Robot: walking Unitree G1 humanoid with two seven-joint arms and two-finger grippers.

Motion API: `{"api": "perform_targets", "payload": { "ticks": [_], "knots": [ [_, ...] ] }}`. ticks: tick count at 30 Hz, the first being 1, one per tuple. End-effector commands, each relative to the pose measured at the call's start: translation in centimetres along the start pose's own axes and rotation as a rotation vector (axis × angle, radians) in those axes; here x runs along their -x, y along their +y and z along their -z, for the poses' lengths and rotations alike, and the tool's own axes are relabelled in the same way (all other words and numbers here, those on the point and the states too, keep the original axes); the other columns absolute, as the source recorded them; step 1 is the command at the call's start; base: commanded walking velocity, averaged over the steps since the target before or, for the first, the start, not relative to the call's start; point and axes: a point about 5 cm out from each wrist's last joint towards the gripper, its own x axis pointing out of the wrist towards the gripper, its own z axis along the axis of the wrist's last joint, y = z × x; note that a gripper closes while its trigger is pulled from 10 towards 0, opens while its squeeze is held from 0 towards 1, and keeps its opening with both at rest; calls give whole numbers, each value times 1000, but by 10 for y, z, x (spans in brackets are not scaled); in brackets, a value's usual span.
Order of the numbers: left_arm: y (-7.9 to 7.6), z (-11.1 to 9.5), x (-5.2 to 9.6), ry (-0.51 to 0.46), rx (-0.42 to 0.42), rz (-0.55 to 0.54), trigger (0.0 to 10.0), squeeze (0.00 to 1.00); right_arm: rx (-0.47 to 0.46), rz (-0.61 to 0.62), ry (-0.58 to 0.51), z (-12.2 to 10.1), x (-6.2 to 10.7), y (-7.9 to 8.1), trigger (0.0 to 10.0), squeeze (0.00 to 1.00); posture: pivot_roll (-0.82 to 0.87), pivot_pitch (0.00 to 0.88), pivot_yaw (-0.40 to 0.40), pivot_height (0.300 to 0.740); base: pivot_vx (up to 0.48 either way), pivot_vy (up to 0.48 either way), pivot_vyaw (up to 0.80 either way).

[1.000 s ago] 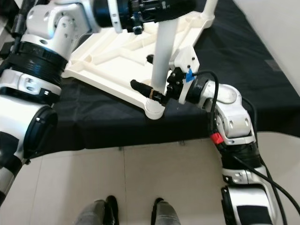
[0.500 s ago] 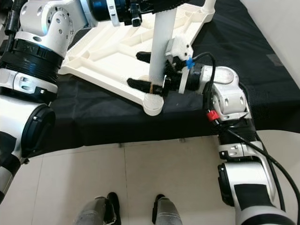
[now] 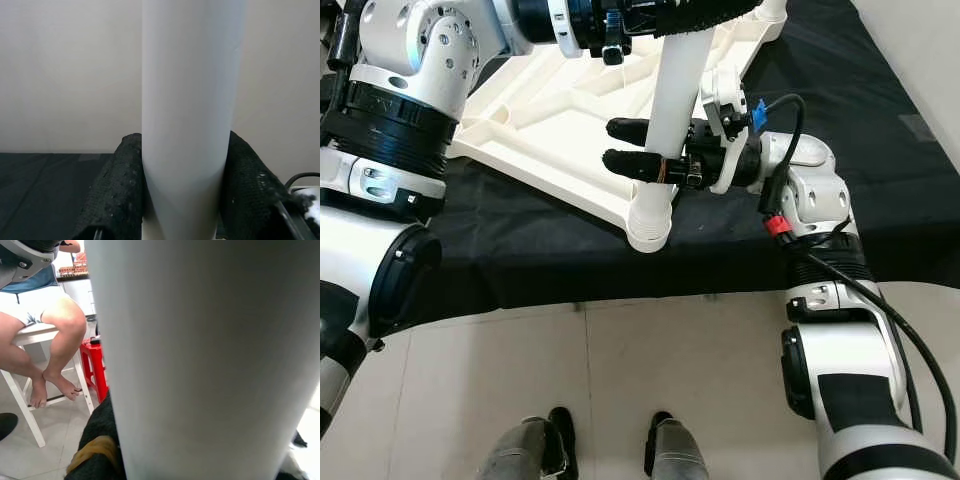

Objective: Building children table

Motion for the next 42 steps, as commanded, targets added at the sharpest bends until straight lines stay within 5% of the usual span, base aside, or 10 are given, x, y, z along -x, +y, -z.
{"api": "perform_targets", "payload": {
  "ticks": [1,9,10,11,25,32,36,38,41,42],
  "knots": [
    [-5,20,-8,69,49,34,0,0,-49,-124,28,17,-18,10,0,0,9,300,42,740,0,0,0],
    [-8,17,-12,47,30,64,0,0,-45,-119,7,17,-16,12,0,0,6,299,43,740,0,0,0],
    [-9,17,-13,41,20,59,4863,1000,-38,-117,2,16,-15,12,0,0,3,299,43,740,0,0,0],
    [-9,16,-13,36,15,55,10000,1000,-29,-114,0,15,-15,12,0,0,0,300,43,740,0,0,0],
    [0,-12,53,-68,24,-183,10000,1000,35,-144,53,13,-13,19,0,0,3,297,40,740,0,0,0],
    [-28,15,140,-31,103,-560,10000,1000,87,-153,151,12,-20,18,0,0,-5,300,21,740,0,0,0],
    [-80,74,192,81,247,-819,10000,1000,69,-175,147,4,-22,19,0,0,-15,302,5,740,0,0,0],
    [-158,132,182,255,368,-783,10000,976,66,-205,129,0,-21,20,0,0,-21,311,-20,740,0,0,0],
    [-188,145,172,302,412,-743,10000,976,66,-209,126,-1,-21,19,0,0,-23,312,-24,740,0,0,0],
    [-226,156,157,335,508,-715,10000,31,58,-211,123,0,-23,17,0,0,-24,314,-33,740,0,0,0]
  ]
}}
